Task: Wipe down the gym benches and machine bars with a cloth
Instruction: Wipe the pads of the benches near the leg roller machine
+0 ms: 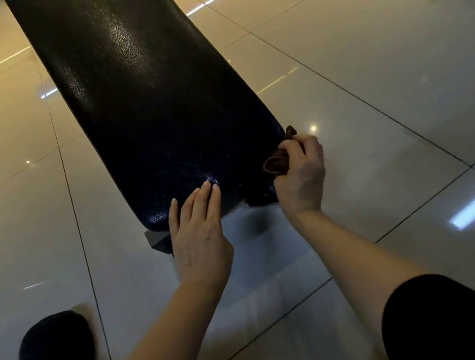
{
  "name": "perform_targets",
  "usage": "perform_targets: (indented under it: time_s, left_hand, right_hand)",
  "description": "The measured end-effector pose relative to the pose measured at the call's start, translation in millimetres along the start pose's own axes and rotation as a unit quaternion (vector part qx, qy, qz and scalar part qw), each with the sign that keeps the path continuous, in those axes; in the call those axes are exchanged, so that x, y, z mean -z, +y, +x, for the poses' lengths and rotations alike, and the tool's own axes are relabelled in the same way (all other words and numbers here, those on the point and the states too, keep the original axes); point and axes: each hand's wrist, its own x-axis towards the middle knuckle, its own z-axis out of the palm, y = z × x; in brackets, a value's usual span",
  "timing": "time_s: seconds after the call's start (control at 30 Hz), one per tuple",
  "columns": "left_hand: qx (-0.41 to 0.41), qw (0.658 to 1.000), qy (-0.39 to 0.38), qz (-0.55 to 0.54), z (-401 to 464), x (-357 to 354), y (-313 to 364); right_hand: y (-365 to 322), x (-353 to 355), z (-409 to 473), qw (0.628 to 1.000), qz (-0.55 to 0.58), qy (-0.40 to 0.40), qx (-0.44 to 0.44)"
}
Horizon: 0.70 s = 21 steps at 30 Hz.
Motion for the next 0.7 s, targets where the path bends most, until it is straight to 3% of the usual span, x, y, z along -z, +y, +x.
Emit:
perform_targets:
  time_s: [0.23, 0.4, 0.63, 0.7]
  left_hand:
    - [0.005, 0.998, 0.051, -0.044, -18.1, -5.7, -12.7]
    - [0.115, 0.989, 0.06, -0.072, -45.0, -3.3, -58.6]
    - [0.093, 0.981, 0.054, -0.163, -48.5, 4.7, -90.3]
    - [0.103, 0.976, 0.067, -0.183, -55.0, 6.5, -100.5]
  right_hand:
    - [-21.3, -26.1, -45.4, 0.995, -0.032, -0.022, 0.095]
    - [-38.9, -35.3, -65.5, 0.991, -0.032, -0.026, 0.131]
    - [-84.0, -61.8, -118.7, 0.971, -0.002, -0.088, 0.22]
    - [-98.7, -68.3, -131.9, 0.953, 0.009, -0.113, 0.28]
